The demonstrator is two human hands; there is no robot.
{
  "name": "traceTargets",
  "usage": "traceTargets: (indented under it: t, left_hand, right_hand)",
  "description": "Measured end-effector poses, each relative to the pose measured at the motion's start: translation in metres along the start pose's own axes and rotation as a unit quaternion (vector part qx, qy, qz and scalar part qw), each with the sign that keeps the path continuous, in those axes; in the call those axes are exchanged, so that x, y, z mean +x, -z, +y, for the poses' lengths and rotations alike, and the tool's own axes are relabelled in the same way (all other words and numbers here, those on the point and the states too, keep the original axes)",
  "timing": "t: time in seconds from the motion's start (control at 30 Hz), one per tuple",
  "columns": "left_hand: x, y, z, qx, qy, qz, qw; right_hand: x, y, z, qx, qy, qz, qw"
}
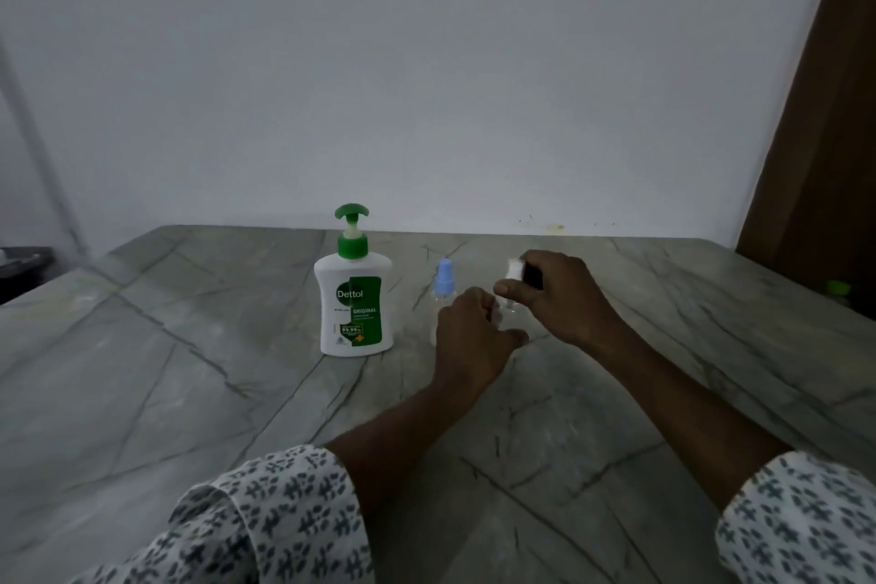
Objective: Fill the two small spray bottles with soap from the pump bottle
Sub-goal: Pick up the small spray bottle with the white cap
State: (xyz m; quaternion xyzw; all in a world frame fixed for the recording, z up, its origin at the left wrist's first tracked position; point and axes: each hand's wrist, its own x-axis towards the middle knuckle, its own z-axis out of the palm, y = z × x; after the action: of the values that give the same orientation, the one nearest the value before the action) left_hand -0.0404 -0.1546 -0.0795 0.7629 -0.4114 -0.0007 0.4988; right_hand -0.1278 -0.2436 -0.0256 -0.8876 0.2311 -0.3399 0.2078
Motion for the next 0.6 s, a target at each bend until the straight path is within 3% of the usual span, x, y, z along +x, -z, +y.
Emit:
traceTargets:
  t: [0.13,0.3,0.43,0.6]
  left_hand:
    - [-0.003,0.000,0.000,-0.003,-0.006,-0.006,1.000]
    - [-0.004,-0.001,0.001,-0.011,-0.003,-0.002,1.000]
    - [-0.004,-0.001,0.000,-0.003,-0.006,-0.002,1.000]
    - [-0.005,-0.001,0.000,0.007,-0.023,0.009,1.000]
  right_hand:
    - [0.000,0.005,0.002,0.022,-0.003,-0.051,0.998]
    - [-0.005,0.001,-0.003,0.078,-0.031,-0.038,0.996]
    - [-0.008,0.004,0.000,0.169,-0.048,-0.082,0.981]
    - [-0.011,-0.008,0.001,0.137,-0.072,-0.039,0.987]
